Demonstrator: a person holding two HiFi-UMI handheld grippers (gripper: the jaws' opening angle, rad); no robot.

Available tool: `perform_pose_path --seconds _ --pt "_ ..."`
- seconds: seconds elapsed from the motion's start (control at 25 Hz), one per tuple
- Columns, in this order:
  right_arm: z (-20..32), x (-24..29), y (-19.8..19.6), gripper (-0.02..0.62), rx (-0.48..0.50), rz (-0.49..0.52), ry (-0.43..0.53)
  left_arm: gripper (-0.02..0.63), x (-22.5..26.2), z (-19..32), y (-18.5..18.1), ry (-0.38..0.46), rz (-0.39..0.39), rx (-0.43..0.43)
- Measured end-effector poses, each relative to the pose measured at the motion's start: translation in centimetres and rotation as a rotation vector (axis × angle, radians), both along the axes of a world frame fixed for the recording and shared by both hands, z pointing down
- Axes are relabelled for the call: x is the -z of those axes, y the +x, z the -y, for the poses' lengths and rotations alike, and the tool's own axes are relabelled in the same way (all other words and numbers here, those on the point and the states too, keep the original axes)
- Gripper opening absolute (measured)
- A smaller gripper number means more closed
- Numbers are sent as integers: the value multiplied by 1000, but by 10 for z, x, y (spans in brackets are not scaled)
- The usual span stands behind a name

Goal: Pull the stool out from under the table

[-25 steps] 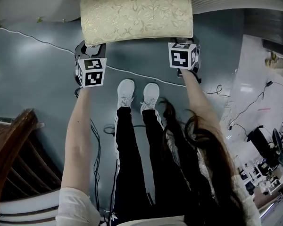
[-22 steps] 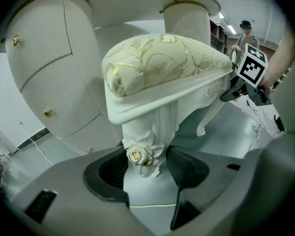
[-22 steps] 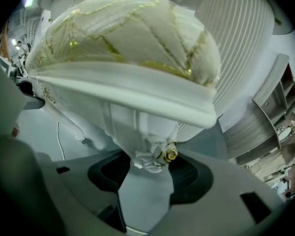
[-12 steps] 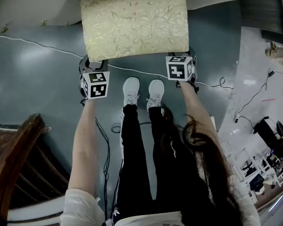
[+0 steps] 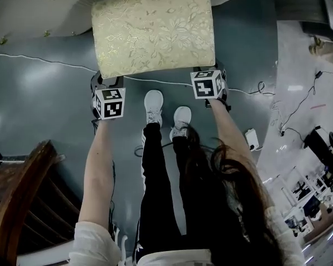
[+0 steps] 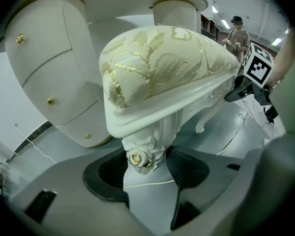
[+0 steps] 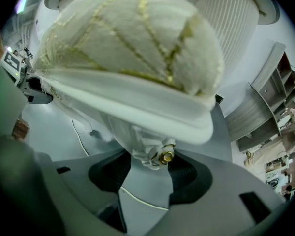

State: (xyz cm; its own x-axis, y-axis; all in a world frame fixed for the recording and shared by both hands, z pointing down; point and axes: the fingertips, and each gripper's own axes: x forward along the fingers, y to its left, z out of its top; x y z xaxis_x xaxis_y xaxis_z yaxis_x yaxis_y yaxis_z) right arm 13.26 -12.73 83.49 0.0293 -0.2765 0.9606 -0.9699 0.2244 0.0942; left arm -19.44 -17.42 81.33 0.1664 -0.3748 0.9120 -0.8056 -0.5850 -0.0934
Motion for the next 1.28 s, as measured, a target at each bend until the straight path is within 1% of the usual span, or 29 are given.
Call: perform_pose_path --seconds 0.12,0.24,0.36,0.52,0.84,1.28 --pt "3 -1 4 245 46 11 -14 259 1 -6 4 -13 8 27" --pt "-1 0 6 242 64 3 -27 259 -1 -10 6 -14 -3 15" --pt "1 0 5 241 63 5 -34 259 0 -8 4 -19 5 19" --pt "0 0 4 241 58 23 -57 259 2 -7 4 -51 27 19" --pt "-1 1 4 241 62 27 -76 259 2 -9 3 -73 37 30" --pt "-8 2 0 239 52 38 -128 259 3 -7 -1 -134 58 10"
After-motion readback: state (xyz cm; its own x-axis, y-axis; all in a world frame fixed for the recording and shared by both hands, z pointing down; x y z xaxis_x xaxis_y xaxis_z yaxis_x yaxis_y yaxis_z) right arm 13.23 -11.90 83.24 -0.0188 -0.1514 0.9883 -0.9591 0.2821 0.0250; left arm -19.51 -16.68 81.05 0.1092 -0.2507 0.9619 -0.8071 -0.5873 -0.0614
